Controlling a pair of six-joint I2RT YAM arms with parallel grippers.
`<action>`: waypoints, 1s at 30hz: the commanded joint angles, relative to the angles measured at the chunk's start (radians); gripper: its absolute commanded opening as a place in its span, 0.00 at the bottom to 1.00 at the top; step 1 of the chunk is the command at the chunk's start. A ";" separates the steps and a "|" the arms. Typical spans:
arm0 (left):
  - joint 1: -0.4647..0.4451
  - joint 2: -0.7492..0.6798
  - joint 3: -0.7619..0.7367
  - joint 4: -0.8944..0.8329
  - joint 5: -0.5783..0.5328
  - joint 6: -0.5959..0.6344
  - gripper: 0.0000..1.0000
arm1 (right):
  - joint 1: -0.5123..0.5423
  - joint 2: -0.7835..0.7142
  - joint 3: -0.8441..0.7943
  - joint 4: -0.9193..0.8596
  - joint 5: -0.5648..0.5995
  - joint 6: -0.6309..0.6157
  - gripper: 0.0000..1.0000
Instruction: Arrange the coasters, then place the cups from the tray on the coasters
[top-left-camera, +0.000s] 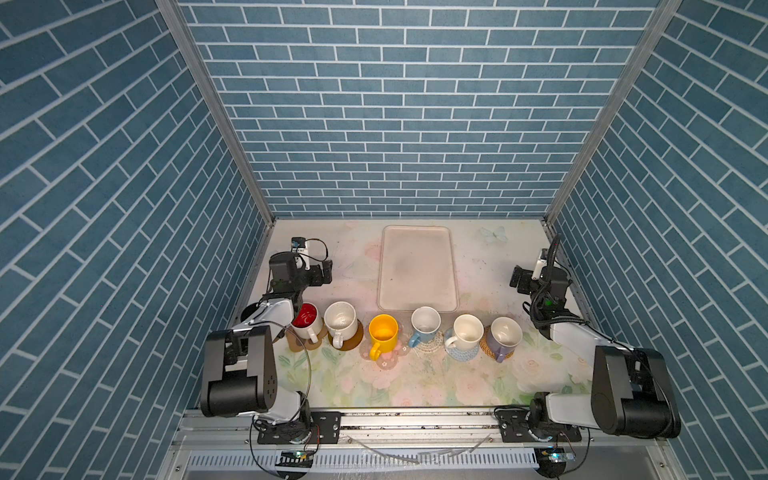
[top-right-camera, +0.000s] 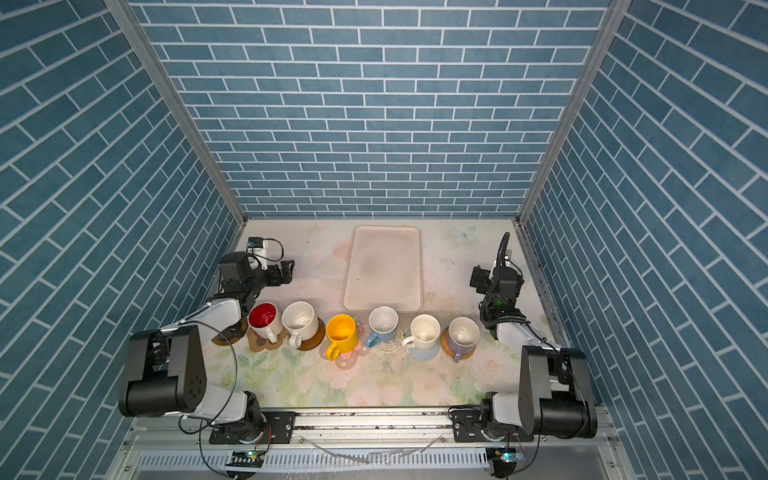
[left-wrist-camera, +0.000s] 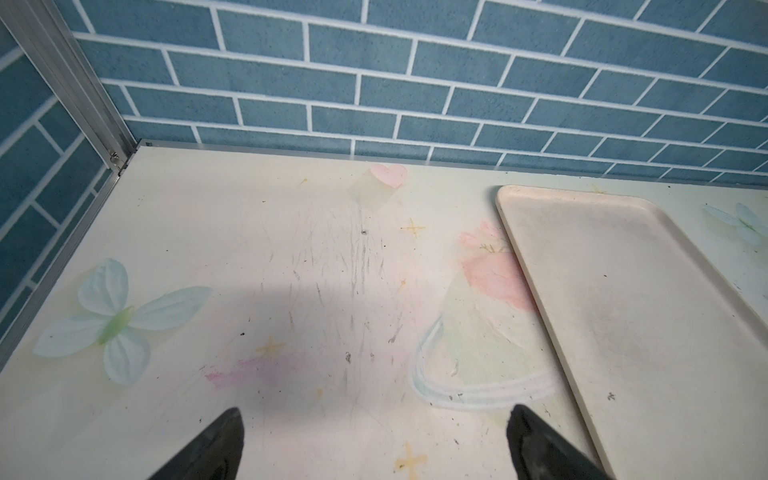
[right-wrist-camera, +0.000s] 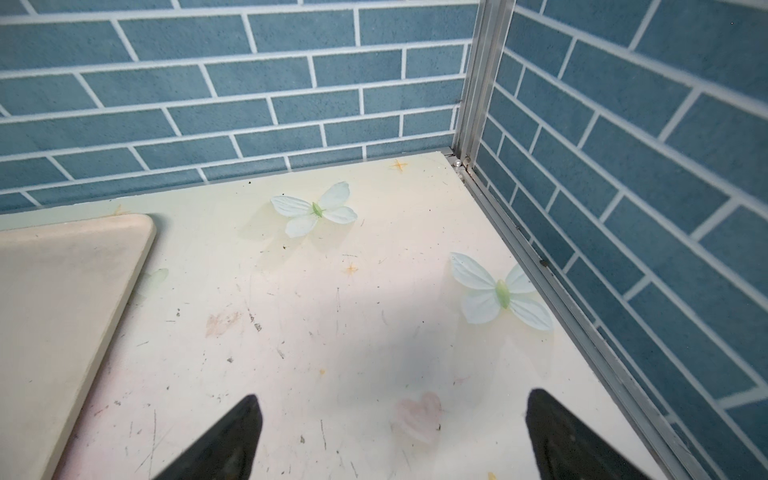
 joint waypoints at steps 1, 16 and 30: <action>0.001 -0.022 -0.020 -0.017 0.011 0.039 0.99 | -0.006 -0.035 -0.026 -0.038 -0.004 0.016 0.99; -0.016 0.012 -0.085 0.056 -0.063 0.074 0.99 | -0.009 0.039 -0.148 0.192 0.068 0.000 0.99; -0.048 0.083 -0.085 0.095 -0.165 0.078 0.99 | -0.014 0.111 -0.216 0.404 0.071 -0.016 0.99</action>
